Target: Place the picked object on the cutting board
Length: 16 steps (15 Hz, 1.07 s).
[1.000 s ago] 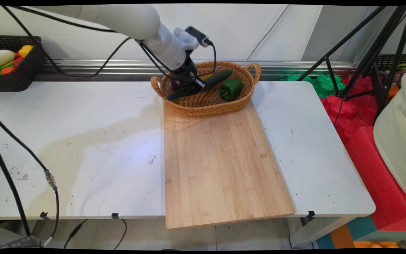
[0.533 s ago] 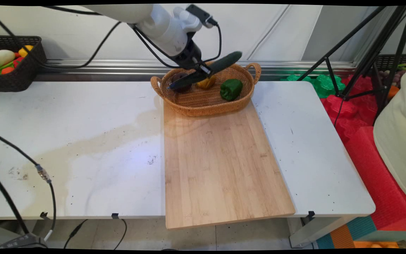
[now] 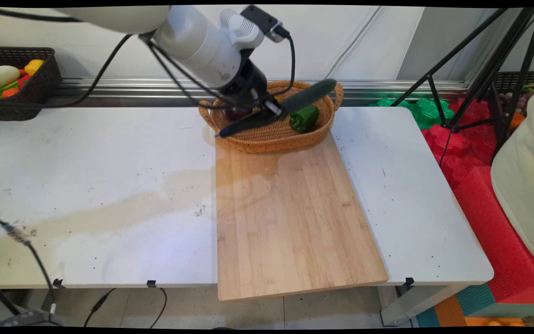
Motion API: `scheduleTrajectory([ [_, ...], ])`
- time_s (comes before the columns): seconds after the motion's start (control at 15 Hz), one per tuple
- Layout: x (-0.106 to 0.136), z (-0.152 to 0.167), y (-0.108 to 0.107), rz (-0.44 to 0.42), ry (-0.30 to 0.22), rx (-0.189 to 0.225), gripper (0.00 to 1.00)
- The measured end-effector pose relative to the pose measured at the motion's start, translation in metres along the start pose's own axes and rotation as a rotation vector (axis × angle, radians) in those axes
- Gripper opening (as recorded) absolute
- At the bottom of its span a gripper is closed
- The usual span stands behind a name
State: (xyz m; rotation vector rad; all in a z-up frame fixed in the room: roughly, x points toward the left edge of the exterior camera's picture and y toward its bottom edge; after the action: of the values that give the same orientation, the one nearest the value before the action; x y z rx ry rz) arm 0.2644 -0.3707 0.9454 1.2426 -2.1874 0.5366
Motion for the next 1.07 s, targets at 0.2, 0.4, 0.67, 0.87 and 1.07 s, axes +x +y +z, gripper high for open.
scheduleTrajectory([
  [0.2, -0.023, -0.013, 0.025, 0.018, -0.019, -0.042, 0.00],
  [0.4, -0.042, -0.017, 0.042, 0.032, -0.034, -0.066, 0.00],
  [0.67, -0.066, -0.008, 0.054, 0.055, -0.048, -0.077, 0.00],
  [0.87, -0.076, 0.004, 0.054, 0.070, -0.055, -0.075, 0.00],
  [1.07, -0.084, 0.015, 0.051, 0.083, -0.061, -0.070, 0.00],
])
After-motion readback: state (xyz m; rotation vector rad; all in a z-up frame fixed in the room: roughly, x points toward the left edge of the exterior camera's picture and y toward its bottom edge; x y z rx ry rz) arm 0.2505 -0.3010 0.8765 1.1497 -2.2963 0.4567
